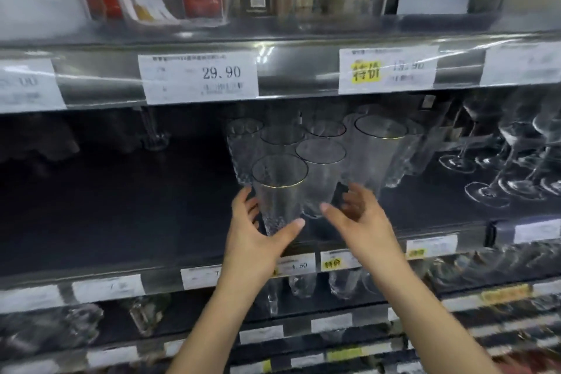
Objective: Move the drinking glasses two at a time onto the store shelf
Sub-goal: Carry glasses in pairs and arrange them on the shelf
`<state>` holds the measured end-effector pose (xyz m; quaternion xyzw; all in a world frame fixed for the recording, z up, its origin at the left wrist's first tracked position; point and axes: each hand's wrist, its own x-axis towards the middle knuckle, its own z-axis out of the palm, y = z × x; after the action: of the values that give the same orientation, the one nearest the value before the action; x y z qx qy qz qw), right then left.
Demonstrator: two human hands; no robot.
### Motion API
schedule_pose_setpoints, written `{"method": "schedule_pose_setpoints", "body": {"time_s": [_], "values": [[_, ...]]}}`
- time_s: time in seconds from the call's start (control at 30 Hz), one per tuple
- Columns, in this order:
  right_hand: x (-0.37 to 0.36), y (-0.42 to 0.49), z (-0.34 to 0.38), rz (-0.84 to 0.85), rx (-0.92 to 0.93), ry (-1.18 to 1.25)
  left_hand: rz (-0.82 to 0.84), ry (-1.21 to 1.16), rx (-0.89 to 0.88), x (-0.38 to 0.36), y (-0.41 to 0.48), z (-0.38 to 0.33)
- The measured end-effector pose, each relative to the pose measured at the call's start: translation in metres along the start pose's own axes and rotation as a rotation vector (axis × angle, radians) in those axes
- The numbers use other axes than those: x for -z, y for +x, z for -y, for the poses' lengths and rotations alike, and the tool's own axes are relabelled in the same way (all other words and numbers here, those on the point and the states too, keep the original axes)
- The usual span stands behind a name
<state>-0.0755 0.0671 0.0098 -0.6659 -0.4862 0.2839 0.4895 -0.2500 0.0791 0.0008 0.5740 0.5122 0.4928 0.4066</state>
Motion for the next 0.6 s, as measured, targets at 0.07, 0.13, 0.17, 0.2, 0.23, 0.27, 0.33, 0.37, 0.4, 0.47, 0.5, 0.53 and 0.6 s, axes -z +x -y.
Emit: {"method": "schedule_pose_setpoints", "body": {"time_s": [0.07, 0.13, 0.17, 0.2, 0.23, 0.27, 0.33, 0.37, 0.4, 0.47, 0.5, 0.53, 0.6], "values": [[-0.008, 0.012, -0.002, 0.028, 0.0, 0.021, -0.014, 0.022, -0.007, -0.006, 0.003, -0.001], [-0.014, 0.021, -0.003, 0.054, 0.025, 0.056, -0.03, 0.05, -0.006, -0.01, 0.004, -0.001], [-0.017, 0.024, -0.003, 0.058, 0.037, 0.074, -0.042, 0.06, -0.005, -0.011, 0.005, -0.001], [-0.019, 0.027, -0.004, 0.058, 0.042, 0.083, -0.055, 0.069, -0.005, -0.013, 0.007, -0.001], [-0.021, 0.029, -0.003, 0.061, 0.04, 0.087, -0.067, 0.075, -0.006, -0.014, 0.008, -0.001], [-0.022, 0.032, -0.004, 0.065, 0.042, 0.087, -0.077, 0.079, -0.004, -0.015, 0.009, -0.001], [-0.025, 0.036, -0.006, 0.073, 0.057, 0.08, -0.087, 0.086, 0.005, -0.016, 0.01, -0.001], [-0.026, 0.038, -0.007, 0.077, 0.065, 0.075, -0.09, 0.093, 0.008, -0.016, 0.011, -0.001], [-0.027, 0.039, -0.006, 0.08, 0.069, 0.066, -0.093, 0.103, 0.011, -0.016, 0.011, -0.002], [-0.027, 0.04, -0.006, 0.076, 0.073, 0.038, -0.095, 0.119, 0.011, -0.015, 0.011, -0.003], [-0.027, 0.041, -0.006, 0.07, 0.075, 0.027, -0.098, 0.127, 0.007, -0.014, 0.011, -0.004], [-0.027, 0.042, -0.007, 0.065, 0.074, 0.014, -0.104, 0.134, 0.005, -0.014, 0.01, -0.005], [-0.027, 0.041, -0.007, 0.054, 0.068, 0.002, -0.117, 0.137, 0.005, -0.013, 0.01, -0.006]]}}
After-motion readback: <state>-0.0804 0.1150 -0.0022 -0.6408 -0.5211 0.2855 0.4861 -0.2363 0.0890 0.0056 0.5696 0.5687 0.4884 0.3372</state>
